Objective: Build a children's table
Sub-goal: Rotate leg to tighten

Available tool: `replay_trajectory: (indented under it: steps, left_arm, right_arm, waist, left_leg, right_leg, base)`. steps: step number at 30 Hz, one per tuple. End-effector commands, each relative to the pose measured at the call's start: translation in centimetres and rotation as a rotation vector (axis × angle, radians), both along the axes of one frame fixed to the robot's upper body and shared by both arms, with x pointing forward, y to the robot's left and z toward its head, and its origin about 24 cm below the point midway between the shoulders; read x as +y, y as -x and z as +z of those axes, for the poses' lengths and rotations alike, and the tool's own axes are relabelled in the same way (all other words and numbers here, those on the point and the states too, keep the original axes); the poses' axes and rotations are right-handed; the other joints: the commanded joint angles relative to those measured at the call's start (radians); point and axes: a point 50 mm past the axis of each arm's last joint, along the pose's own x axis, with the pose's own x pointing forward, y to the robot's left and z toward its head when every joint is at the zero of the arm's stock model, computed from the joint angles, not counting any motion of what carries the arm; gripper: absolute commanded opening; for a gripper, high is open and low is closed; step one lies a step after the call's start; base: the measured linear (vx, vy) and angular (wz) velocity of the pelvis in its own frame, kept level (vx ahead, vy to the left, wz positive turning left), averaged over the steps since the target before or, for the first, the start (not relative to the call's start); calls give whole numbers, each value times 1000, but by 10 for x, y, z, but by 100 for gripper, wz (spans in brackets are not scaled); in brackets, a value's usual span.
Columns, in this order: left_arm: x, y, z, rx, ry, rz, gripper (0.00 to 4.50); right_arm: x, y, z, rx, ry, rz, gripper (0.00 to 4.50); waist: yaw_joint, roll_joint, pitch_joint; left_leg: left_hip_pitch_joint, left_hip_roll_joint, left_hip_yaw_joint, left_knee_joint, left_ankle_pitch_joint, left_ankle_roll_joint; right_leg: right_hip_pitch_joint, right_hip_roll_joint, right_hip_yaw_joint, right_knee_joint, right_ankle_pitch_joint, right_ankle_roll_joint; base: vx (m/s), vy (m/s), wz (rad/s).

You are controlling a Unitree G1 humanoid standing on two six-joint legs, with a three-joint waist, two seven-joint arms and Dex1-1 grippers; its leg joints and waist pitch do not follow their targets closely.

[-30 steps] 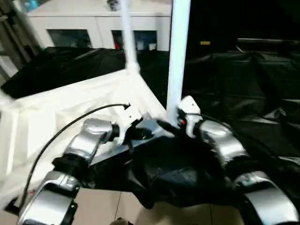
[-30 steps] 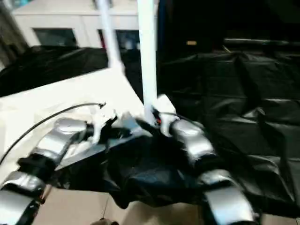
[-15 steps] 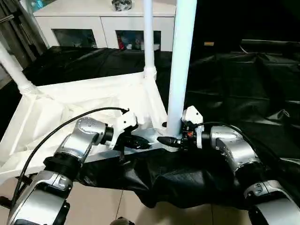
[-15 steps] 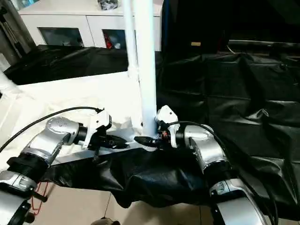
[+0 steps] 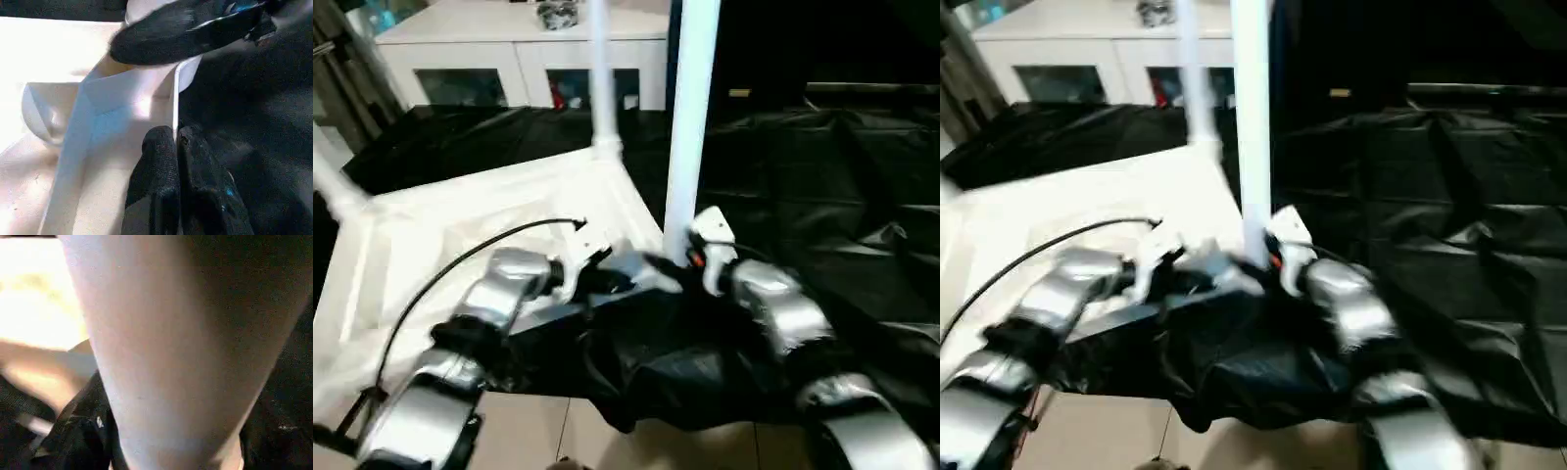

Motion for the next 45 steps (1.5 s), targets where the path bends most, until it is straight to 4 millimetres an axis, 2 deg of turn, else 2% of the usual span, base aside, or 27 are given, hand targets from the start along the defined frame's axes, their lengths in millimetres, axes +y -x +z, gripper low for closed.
replay_trajectory:
  steps: [1, 3, 4, 5, 7, 11, 15, 16, 18, 19, 21, 22, 23, 24, 26, 27, 28, 29, 30, 31, 32, 33, 34, 35, 39, 41, 45]
  left_arm:
    - [-11, -10, 13, -56, 18, 62, 0]
    - [-18, -15, 15, -65, 33, 119, 0]
    - [-23, -15, 15, -68, 45, 120, 0]
    - [-29, -14, 16, -63, 66, 97, 0]
    - [-30, -13, 17, -61, 71, 82, 0]
    - [-27, -9, 17, -65, 77, 25, 0]
    - [-20, 0, 16, -43, 90, -88, 0]
    - [-18, 2, 15, -40, 93, -116, 0]
    - [-13, 6, 14, -22, 96, -151, 0]
    - [-10, 8, 15, -18, 101, -175, 0]
    - [-2, 13, 15, -2, 105, -207, 0]
    - [-1, 13, 15, -1, 103, -208, 0]
    - [2, 14, 14, -1, 92, -216, 0]
    - [4, 15, 14, 3, 91, -225, 0]
    - [7, 17, 14, 7, 90, -234, 0]
    - [11, 19, 15, 15, 90, -244, 0]
    - [15, 20, 15, 19, 86, -250, 0]
    - [17, 21, 15, 21, 83, -251, 0]
    - [18, 21, 15, 22, 81, -253, 0]
    - [19, 22, 15, 25, 81, -256, 0]
    - [22, 24, 15, 33, 78, -262, 0]
    - [23, 25, 15, 41, 80, -269, 0]
    - [24, 27, 15, 48, 80, -276, 0]
    - [25, 27, 15, 50, 80, -279, 0]
    - [26, 30, 15, 62, 78, -291, 0]
    - [26, 30, 15, 66, 78, -293, 0]
    - [20, 28, 15, 39, 86, -246, 0]
  right_arm:
    - [21, 11, -24, 124, 45, 2, 267]
    - [30, 11, -25, 108, 71, -17, 267]
    - [35, 11, -24, 105, 53, -4, 323]
    - [40, 10, -22, 112, 2, 11, 323]
    - [41, 10, -21, 118, -18, 14, 354]
    - [35, 6, -14, 72, -7, 30, 386]
    - [25, 9, -6, 56, -32, 200, 386]
    - [22, 11, -5, 43, -30, 260, 386]
    - [17, 15, -2, 25, -20, 348, 386]
    - [13, 18, -1, 15, -17, 408, 386]
    - [4, 25, 3, 9, -12, 530, 386]
    - [3, 26, 3, 10, -11, 538, 386]
    - [-1, 28, 3, 29, -9, 566, 386]
    - [-4, 29, 4, 33, -7, 591, 386]
    - [-7, 31, 5, 38, -3, 618, 386]
    - [-13, 36, 6, 60, -3, 674, 372]
    - [-16, 38, 7, 75, -1, 703, 372]
    - [-17, 39, 7, 85, -2, 718, 363]
    - [-19, 40, 8, 91, -2, 730, 354]
    - [-19, 40, 8, 93, -3, 736, 354]
    - [-21, 41, 9, 99, -4, 751, 333]
    - [-21, 42, 9, 106, -5, 762, 333]
    - [-21, 43, 9, 110, -7, 773, 319]
    - [-21, 43, 9, 111, -9, 777, 312]
    - [-20, 44, 11, 119, -17, 795, 281]
    - [-19, 44, 10, 125, -24, 800, 278]
    - [-14, 45, 7, 133, -56, 767, 273]
  waist:
    - [-7, -7, -63]
    - [-6, -5, -63]
    - [-4, -7, -65]
    - [-4, -8, -65]
    - [-3, -4, -65]
    - [-3, -3, -66]
    - [-1, -8, -69]
    - [-1, -18, -69]
    - [6, -14, -75]
    - [7, -16, -76]
    - [10, -20, -75]
    - [9, -18, -74]
    - [10, -20, -72]
    - [10, -28, -70]
    - [14, -25, -67]
    - [14, -30, -67]
    - [16, -29, -67]
    - [17, -36, -67]
    - [18, -32, -67]
    - [18, -44, -67]
    - [22, -37, -68]
    - [23, -37, -69]
    - [22, -38, -68]
    - [25, -46, -71]
    - [27, -52, -70]
    - [28, -57, -68]
    - [28, -59, -65]
  left_leg:
    - [12, 8, -5, -69, -321, -2]
    - [7, 7, -4, -68, -301, 8]
    - [8, 7, -4, -67, -294, 14]
    - [6, 7, -3, -67, -293, 19]
    - [2, 8, -5, -68, -286, 29]
    - [4, 10, -4, -68, -297, 35]
    - [-2, 12, -3, -65, -264, 54]
    - [-4, 12, 0, -64, -251, 63]
    - [-3, 15, 0, -58, -202, 85]
    - [-5, 16, 0, -56, -181, 98]
    - [-6, 17, 2, -54, -170, 116]
    - [-6, 18, 2, -54, -170, 120]
    - [-5, 18, 3, -54, -180, 121]
    - [-3, 20, 3, -57, -194, 115]
    - [-1, 21, 2, -59, -214, 100]
    - [-1, 23, 2, -60, -218, 95]
    - [0, 24, 1, -61, -218, 92]
    - [0, 24, 2, -60, -211, 95]
    - [-2, 24, 3, -59, -202, 97]
    - [-2, 23, 5, -59, -197, 98]
    - [1, 25, 3, -59, -193, 93]
    - [0, 25, 3, -59, -189, 92]
    - [-1, 25, 4, -58, -190, 92]
    - [-1, 24, 4, -57, -179, 93]
    - [-5, 24, 5, -53, -151, 97]
    - [-5, 22, 5, -53, -166, 93]
    - [-3, 23, 5, -56, -196, 73]
  right_leg:
    - [45, -49, 33, -88, -342, -187]
    - [47, -49, 32, -87, -318, -185]
    - [47, -50, 32, -86, -303, -190]
    - [48, -49, 32, -86, -298, -192]
    - [51, -51, 30, -84, -288, -192]
    - [49, -50, 31, -83, -267, -201]
    - [58, -49, 30, -75, -205, -218]
    - [58, -49, 30, -74, -186, -223]
    - [59, -50, 29, -66, -125, -245]
    - [59, -51, 29, -60, -90, -259]
    - [59, -50, 29, -59, -75, -265]
    - [57, -50, 29, -59, -76, -266]
    - [55, -50, 29, -62, -102, -266]
    - [53, -50, 29, -66, -137, -260]
    - [52, -53, 31, -68, -192, -249]
    - [52, -53, 31, -68, -210, -243]
    - [51, -53, 32, -69, -211, -241]
    - [51, -52, 33, -65, -202, -240]
    - [49, -54, 33, -66, -196, -242]
    - [48, -52, 34, -67, -193, -242]
    - [47, -54, 34, -64, -190, -245]
    - [47, -54, 34, -62, -176, -247]
    - [46, -53, 34, -62, -171, -249]
    - [48, -54, 34, -59, -158, -252]
    - [44, -51, 34, -52, -108, -258]
    - [45, -52, 34, -54, -129, -257]
    - [43, -54, 36, -60, -198, -238]
  base:
    - [0, 0, 0]
    - [0, 0, 0]
    - [0, 0, 0]
    - [0, 0, 0]
    - [0, 0, 0]
    - [0, 0, 0]
    - [0, 0, 0]
    - [0, 0, 0]
    - [0, 0, 0]
    - [0, 0, 0]
    - [0, 0, 0]
    - [0, 0, 0]
    - [0, 0, 0]
    - [0, 0, 0]
    - [0, 0, 0]
    - [0, 0, 0]
    - [0, 0, 0]
    - [0, 0, 0]
    - [0, 0, 0]
    - [0, 0, 0]
    - [0, 0, 0]
    - [0, 0, 0]
    - [0, 0, 0]
    - [0, 0, 0]
    - [0, 0, 0]
    - [0, 0, 0]
    - [0, 0, 0]
